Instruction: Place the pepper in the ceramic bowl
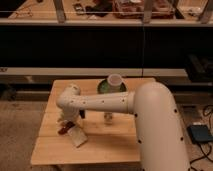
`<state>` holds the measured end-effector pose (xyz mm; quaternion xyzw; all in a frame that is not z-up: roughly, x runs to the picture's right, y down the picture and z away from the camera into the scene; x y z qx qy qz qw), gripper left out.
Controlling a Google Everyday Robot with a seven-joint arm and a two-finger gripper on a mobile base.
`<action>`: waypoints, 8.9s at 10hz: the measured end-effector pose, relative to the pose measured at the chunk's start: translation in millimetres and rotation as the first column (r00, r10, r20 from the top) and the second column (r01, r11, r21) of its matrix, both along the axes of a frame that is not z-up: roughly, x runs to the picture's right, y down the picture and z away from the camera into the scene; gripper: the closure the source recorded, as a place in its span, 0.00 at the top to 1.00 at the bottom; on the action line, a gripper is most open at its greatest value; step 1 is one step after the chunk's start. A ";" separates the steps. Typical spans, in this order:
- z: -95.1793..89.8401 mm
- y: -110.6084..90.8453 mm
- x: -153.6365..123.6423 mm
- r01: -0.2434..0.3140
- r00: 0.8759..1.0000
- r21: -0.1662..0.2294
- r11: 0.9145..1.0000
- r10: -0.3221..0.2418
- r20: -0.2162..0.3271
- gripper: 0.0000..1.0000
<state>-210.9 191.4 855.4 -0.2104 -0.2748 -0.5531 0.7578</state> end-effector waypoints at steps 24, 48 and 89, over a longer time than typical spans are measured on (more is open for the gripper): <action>-70.4 33.3 267.8 -0.383 0.833 -0.005 0.924 0.343 -0.435 0.00; -32.0 -137.4 457.6 -0.454 0.219 0.601 0.657 0.737 -0.640 0.00; 45.5 -156.6 316.4 -0.610 -0.030 0.541 0.579 0.665 -0.746 0.80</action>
